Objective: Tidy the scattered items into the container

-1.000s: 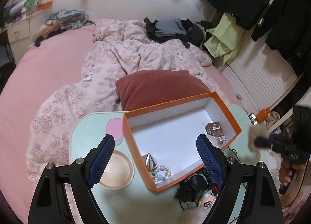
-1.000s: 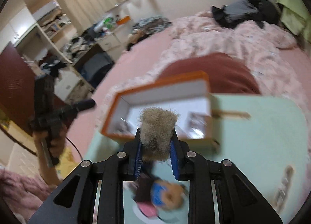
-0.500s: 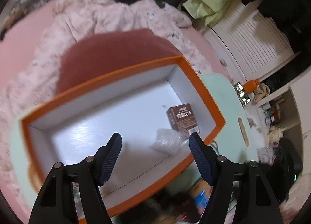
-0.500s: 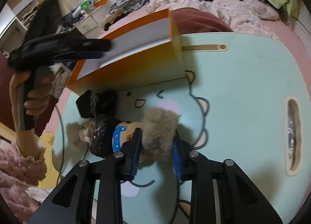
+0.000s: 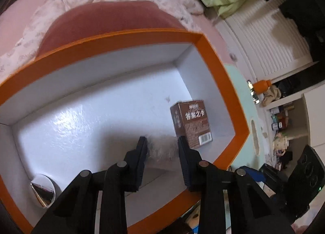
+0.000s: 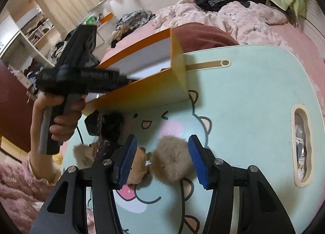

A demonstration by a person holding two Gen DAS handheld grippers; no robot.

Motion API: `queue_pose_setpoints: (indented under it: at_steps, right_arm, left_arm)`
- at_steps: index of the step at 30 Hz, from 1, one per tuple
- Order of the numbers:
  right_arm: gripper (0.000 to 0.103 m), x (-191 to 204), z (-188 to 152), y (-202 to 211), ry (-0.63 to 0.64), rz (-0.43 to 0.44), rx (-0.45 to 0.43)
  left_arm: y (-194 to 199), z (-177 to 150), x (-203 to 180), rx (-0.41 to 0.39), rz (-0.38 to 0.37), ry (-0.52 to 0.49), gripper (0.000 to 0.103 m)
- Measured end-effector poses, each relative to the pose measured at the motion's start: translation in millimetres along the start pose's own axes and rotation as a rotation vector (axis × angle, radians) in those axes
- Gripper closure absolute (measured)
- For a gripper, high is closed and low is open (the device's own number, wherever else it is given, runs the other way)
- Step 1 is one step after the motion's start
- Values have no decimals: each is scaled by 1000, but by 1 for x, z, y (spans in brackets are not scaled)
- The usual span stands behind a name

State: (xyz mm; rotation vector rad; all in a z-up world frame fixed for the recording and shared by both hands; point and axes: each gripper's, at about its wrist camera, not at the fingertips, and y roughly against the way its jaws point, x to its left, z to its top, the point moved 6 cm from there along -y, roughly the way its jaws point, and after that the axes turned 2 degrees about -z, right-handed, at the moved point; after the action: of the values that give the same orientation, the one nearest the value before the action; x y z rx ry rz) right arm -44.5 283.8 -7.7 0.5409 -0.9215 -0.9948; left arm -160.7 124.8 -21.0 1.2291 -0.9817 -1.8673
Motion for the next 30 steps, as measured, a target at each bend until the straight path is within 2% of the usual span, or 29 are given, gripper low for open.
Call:
queue_pose_setpoints:
  at_steps: [3,6,8,11,16,18,20,23,24,27,30]
  right_arm:
    - [49,-1,1,0,-9,-6,0]
    - [49,1,6,-1,-8,-8,-7]
    - [49,0,9,1,-3,-9,-21]
    - [49,5,18,8,15,-10,-32]
    - [49,27,55,18,126,-20,-31]
    - [50,41,73,12,186,-14,10]
    - [60,57,89,3,255,-27,56]
    - [68,77,106,-25,318,-16,156]
    - [68,77,108,-37,327,-39,201]
    - [68,72,111,-64,382,-181,299]
    - [68,70,109,-79,406,-238,389]
  left_arm:
    - [0,2,2,-9,-12,2,74]
    - [11,5,7,-52,-4,1,75]
    - [30,8,7,-99,-8,-15,75]
    - [74,9,9,-215,-21,-30,75]
    - [124,-15,17,-308,-36,-36,75]
    - [132,-32,23,-317,-19,-37,75]
    - [134,-51,29,-321,3,-24,75]
    - [131,-81,42,-315,-3,-3,75]
    - [130,-90,46,-317,-11,5,75]
    - [125,-113,57,-338,6,24,74]
    - [116,-123,68,-353,22,48,74]
